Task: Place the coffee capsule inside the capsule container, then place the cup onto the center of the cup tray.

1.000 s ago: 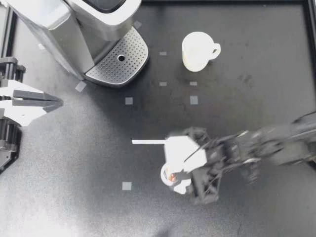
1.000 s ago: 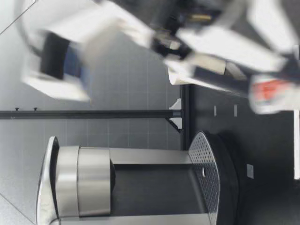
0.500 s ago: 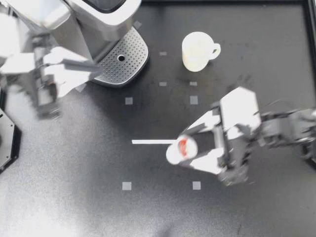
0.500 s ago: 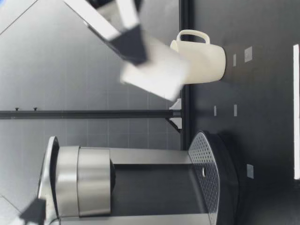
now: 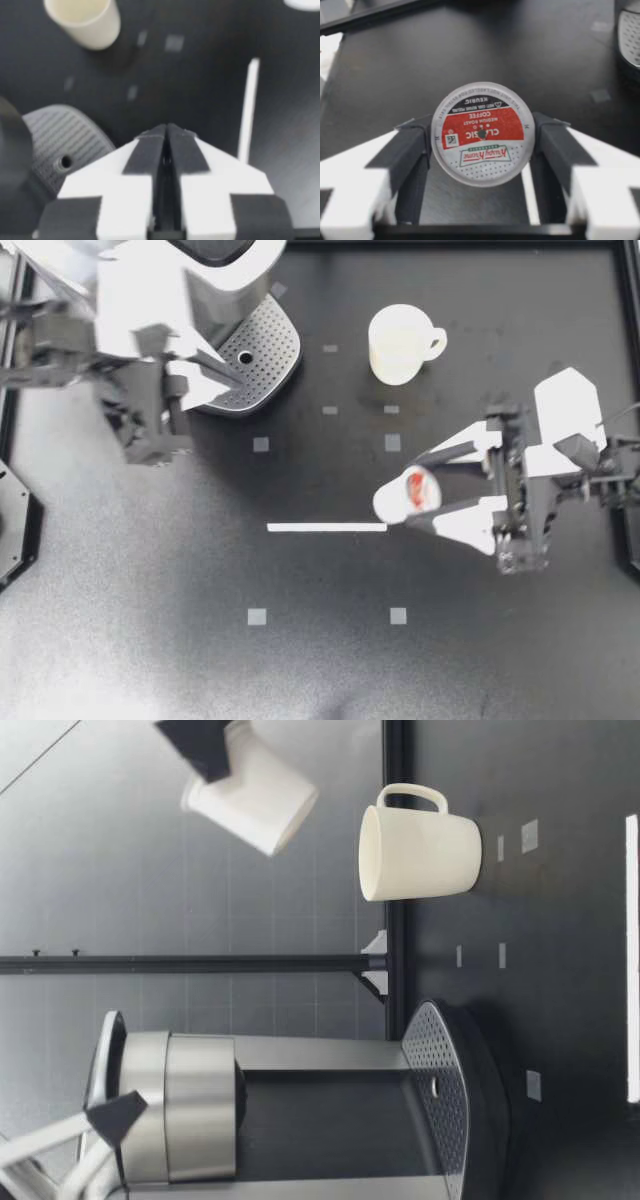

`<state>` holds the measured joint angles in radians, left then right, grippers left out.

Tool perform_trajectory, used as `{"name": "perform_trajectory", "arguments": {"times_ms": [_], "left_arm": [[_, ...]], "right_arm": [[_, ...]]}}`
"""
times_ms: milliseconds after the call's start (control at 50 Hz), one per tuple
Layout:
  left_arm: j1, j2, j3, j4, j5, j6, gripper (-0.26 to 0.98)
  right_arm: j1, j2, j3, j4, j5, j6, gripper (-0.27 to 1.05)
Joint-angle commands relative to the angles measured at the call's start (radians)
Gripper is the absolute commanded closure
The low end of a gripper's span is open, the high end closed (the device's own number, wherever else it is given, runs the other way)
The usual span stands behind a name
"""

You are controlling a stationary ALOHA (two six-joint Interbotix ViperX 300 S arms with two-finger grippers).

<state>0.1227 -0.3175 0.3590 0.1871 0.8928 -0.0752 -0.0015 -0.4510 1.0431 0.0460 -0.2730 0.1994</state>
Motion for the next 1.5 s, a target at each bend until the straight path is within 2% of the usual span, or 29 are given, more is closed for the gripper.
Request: {"name": "perform_trajectory", "arguments": {"times_ms": [0, 120, 140, 240, 360, 460, 500, 820, 1160, 1480], "left_arm": [[-0.052, 0.052, -0.107, 0.153, 0.13, -0.049, 0.67], [-0.135, 0.138, -0.172, 0.416, 0.288, -0.155, 0.67], [-0.155, 0.156, -0.178, 0.48, 0.319, -0.179, 0.67], [-0.213, 0.21, -0.179, 0.67, 0.388, -0.245, 0.67], [-0.249, 0.282, -0.17, 0.856, 0.466, -0.298, 0.67], [-0.259, 0.356, -0.153, 0.982, 0.541, -0.313, 0.67], [-0.261, 0.377, -0.147, 1.012, 0.565, -0.314, 0.67], [-0.262, 0.408, -0.13, 1.072, 0.63, -0.374, 0.67], [-0.261, 0.403, -0.127, 1.149, 0.687, -0.371, 0.67], [-0.259, 0.383, -0.089, 1.164, 0.699, -0.374, 0.67]], "right_arm": [[-0.025, -0.031, -0.008, 0.0, 0.02, -0.006, 0.2], [-0.035, -0.058, 0.006, -0.003, 0.029, -0.011, 0.2], [-0.037, -0.063, 0.009, -0.005, 0.029, -0.012, 0.2], [-0.038, -0.092, 0.028, -0.005, 0.029, -0.023, 0.2], [-0.044, -0.127, 0.054, -0.005, 0.029, -0.037, 0.2], [-0.049, -0.163, 0.075, -0.005, 0.029, -0.044, 0.2], [-0.051, -0.178, 0.087, -0.005, 0.029, -0.046, 0.2], [-0.051, -0.259, 0.13, -0.005, 0.029, -0.046, 0.2], [-0.051, -0.259, 0.126, -0.005, 0.025, -0.044, 0.2], [-0.051, -0.267, 0.124, -0.005, 0.025, -0.04, 0.2]]}}
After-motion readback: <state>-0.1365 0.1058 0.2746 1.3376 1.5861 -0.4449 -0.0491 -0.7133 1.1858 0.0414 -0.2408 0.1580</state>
